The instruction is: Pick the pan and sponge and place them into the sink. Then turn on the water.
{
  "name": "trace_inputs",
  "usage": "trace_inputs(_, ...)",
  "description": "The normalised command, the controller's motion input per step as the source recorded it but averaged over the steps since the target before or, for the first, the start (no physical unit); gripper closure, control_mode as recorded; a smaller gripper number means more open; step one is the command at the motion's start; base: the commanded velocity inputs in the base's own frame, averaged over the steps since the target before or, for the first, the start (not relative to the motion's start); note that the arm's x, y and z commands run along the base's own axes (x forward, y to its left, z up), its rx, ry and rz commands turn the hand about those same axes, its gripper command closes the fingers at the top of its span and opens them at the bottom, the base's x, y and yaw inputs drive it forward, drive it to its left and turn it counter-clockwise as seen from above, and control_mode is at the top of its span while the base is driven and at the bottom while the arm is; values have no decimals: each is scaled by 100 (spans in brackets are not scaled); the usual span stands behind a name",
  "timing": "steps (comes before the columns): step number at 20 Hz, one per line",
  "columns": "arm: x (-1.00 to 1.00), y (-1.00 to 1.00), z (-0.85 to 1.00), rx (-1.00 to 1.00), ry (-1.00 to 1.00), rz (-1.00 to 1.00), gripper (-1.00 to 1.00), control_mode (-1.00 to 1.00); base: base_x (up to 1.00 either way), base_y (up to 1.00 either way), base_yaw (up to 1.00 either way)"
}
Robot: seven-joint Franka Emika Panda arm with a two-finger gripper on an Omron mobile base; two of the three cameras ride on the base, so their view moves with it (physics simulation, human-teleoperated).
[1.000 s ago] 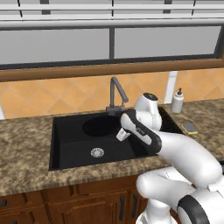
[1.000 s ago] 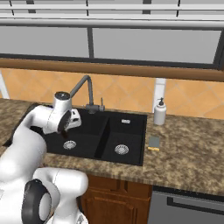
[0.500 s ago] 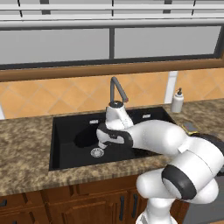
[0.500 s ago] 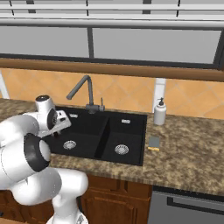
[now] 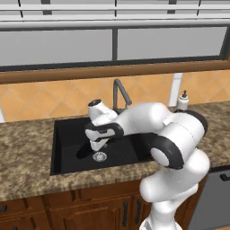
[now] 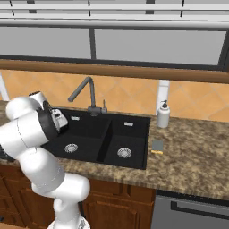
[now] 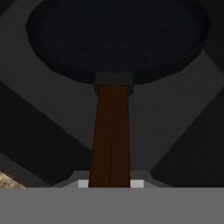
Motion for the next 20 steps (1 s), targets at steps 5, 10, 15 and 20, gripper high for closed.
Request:
trace_inputs(5,17,21,-32,-12,0,0,100,-100,0,0,0)
trace_inputs(10,17,31,-20,0,-6,0,100,-100,0,0,0)
trace_inputs(15,28,22,-16,0,-2,0,100,-100,0,0,0)
trace_inputs(20,26,13,-45,0,0,0,100,-100,0,0,0)
